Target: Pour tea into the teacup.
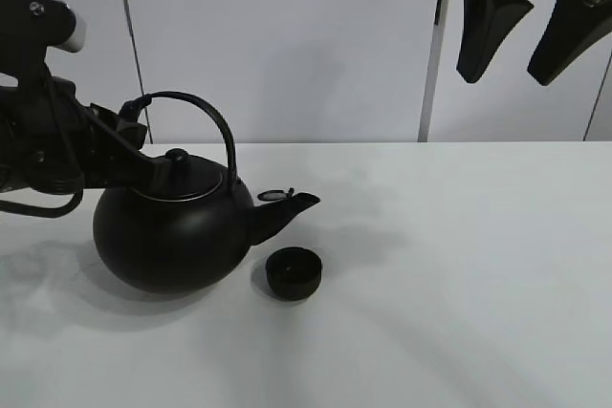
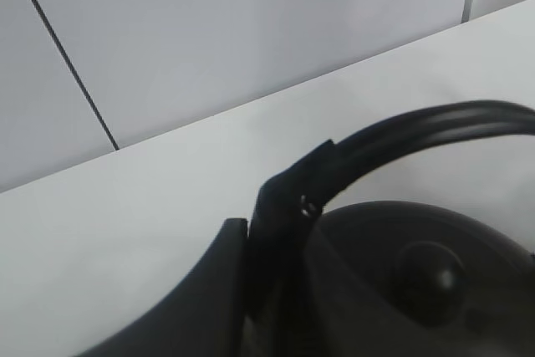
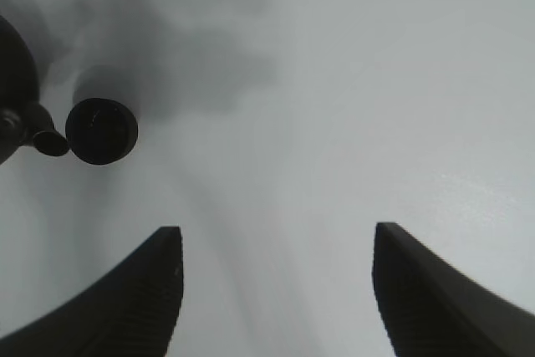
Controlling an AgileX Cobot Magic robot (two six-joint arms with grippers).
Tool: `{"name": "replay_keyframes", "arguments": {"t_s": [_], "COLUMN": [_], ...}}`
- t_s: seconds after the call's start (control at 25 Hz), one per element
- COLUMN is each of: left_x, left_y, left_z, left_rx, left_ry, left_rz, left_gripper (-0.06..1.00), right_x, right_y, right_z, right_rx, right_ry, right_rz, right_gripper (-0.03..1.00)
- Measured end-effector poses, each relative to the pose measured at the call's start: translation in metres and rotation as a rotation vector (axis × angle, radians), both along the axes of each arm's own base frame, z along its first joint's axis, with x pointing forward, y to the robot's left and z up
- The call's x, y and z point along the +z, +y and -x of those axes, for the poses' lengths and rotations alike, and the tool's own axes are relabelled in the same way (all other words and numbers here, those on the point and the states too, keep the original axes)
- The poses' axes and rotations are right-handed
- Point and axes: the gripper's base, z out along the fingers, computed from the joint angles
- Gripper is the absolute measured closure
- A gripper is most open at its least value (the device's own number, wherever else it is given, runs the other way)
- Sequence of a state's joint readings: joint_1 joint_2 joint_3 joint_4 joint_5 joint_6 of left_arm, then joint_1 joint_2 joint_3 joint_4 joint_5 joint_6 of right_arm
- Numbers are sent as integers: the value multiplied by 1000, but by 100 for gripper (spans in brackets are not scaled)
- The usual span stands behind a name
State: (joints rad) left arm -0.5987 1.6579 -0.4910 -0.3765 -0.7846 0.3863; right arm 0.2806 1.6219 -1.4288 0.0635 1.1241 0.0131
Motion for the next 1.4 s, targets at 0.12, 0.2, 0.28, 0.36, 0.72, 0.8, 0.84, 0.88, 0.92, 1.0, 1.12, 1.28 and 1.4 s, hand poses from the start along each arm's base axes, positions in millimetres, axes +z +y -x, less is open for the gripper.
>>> {"name": "replay_keyframes", "arguments": {"t_s": [0.12, 0.2, 0.28, 0.36, 0.72, 0.8, 0.84, 0.88, 0.92, 1.0, 1.12, 1.28, 1.4], "left_x": [1, 1, 2, 3, 3, 1, 0, -2, -3, -6, -8, -7, -5], "left_y": [0, 0, 0, 0, 7, 9, 11, 13, 14, 17, 18, 15, 13], "left_z": [0, -1, -1, -1, -3, -1, 1, 3, 5, 9, 12, 12, 12], "left_rx": [-2, -1, 1, 2, 92, 98, 101, 103, 105, 106, 92, 49, 24], "left_ry": [-10, -20, -30, -37, -27, -31, -33, -34, -34, -33, -31, -54, -74], "left_rz": [-10, -8, -6, -4, 32, 29, 24, 20, 15, 6, -6, -18, -24], "left_gripper": [83, 83, 83, 83, 83, 83, 83, 83, 83, 83, 83, 83, 83], "right_x": [0, 0, 0, 0, 0, 0, 0, 0, 0, 0, 0, 0, 0], "right_y": [0, 0, 0, 0, 0, 0, 0, 0, 0, 0, 0, 0, 0], "right_z": [0, 0, 0, 0, 0, 0, 0, 0, 0, 0, 0, 0, 0], "right_rx": [1, 2, 3, 3, 3, 3, 3, 3, 3, 3, 3, 3, 3], "right_ry": [0, 0, -1, -1, -1, -1, -1, -1, -1, -1, -1, -1, 1], "right_rz": [0, 1, 1, 1, 1, 1, 1, 1, 1, 1, 1, 1, 1], "right_gripper": [52, 52, 52, 52, 52, 52, 52, 52, 52, 52, 52, 52, 52]}}
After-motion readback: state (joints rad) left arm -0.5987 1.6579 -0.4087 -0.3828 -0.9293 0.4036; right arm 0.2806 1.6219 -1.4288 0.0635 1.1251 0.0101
